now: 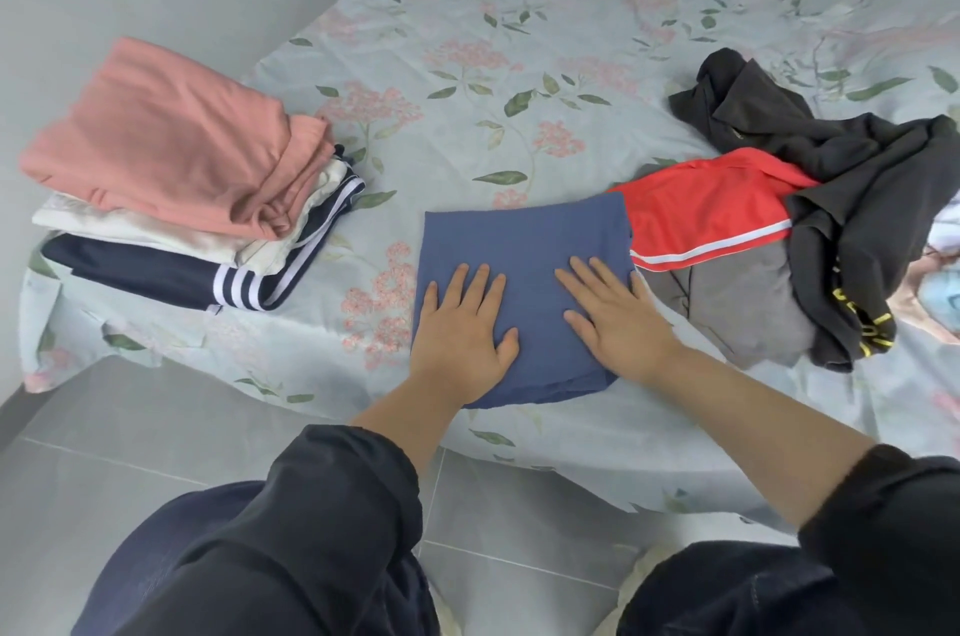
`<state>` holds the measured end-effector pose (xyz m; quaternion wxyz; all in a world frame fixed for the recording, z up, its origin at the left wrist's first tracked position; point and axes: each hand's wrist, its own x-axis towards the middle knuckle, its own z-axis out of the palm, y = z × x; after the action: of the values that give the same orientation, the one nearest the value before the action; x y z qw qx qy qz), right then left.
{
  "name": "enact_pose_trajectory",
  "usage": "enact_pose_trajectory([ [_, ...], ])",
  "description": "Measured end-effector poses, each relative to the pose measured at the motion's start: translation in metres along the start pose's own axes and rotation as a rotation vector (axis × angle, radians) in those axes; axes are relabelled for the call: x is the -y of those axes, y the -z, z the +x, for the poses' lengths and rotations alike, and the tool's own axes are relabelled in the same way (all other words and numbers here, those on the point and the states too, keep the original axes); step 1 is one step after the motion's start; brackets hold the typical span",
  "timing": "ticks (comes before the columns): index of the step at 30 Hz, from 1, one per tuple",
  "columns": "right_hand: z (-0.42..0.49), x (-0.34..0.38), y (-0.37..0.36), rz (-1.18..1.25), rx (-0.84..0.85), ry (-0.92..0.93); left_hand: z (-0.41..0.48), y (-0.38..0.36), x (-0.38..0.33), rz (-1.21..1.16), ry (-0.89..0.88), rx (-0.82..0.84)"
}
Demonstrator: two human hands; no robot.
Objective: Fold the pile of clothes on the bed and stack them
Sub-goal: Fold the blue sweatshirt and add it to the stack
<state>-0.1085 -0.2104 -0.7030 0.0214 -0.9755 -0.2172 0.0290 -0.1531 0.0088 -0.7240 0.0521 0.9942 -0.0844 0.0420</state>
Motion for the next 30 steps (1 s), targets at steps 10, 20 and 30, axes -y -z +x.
enact_pose_trajectory([
  [10,-0.019,-0.024,0.035,0.966,-0.216,-0.449,-0.009,0.026,0.004,-0.23,0.203,-0.132],
  [20,-0.01,0.011,0.055,1.356,0.029,-0.787,-0.011,0.077,0.032,-0.978,0.717,0.167],
  [30,-0.028,0.04,0.043,1.598,-0.103,-0.842,-0.042,0.08,0.015,-1.413,0.912,0.406],
])
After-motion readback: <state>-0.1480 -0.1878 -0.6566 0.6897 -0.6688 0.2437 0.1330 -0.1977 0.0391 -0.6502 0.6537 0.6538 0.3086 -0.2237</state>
